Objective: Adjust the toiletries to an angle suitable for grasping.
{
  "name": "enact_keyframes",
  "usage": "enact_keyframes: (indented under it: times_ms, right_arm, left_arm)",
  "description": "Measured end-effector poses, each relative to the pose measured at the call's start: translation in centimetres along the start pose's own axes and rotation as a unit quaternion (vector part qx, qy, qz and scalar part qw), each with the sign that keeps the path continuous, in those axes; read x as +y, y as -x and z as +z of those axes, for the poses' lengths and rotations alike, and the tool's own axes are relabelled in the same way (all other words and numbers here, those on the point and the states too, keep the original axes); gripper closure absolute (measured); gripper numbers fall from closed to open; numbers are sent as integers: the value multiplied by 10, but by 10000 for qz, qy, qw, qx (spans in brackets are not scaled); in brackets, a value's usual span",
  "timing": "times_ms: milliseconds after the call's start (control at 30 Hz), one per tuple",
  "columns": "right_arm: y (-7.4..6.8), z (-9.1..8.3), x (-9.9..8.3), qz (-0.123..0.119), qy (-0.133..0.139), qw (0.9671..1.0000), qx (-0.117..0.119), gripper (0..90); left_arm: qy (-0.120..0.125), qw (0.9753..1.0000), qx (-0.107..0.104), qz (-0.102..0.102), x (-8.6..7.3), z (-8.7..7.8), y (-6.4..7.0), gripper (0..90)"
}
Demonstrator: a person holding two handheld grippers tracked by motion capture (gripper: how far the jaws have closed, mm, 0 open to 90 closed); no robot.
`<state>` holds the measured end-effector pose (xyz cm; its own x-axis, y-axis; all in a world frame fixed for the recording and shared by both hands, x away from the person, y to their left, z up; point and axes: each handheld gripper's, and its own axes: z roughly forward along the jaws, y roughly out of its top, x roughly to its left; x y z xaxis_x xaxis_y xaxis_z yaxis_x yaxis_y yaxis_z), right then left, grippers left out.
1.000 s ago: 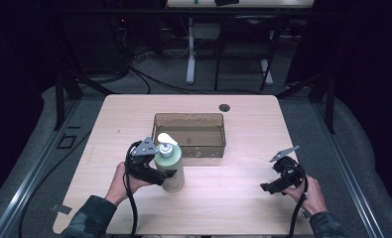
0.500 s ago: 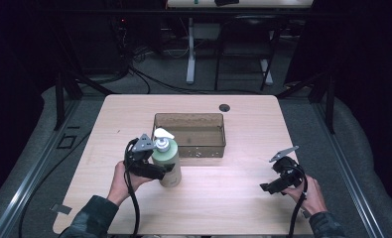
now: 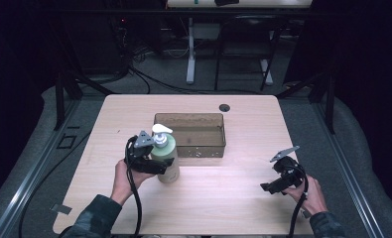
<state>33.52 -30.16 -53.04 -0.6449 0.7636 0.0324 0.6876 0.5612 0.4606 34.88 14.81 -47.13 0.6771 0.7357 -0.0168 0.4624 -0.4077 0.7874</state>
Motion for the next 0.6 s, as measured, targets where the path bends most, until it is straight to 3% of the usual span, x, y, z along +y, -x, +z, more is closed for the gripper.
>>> enact_keyframes:
  times_ms: [267,367,500,600]
  right_arm:
    - [0,0,0,-5,5,10000,-6,37]
    - [0,-1,0,-13,12,10000,-15,37]
    - [0,-2,0,6,12,10000,-12,37]
    - [0,-2,-1,26,-2,10000,-10,37]
  left_arm:
    - [-29,10000,-6,69,-1,0,-1,116]
    - [-41,9999,-142,85,-1,0,-2,82]
    - [-28,9998,-162,146,2,-4,-2,26]
    - [-88,9994,-320,113,5,-11,-8,0]
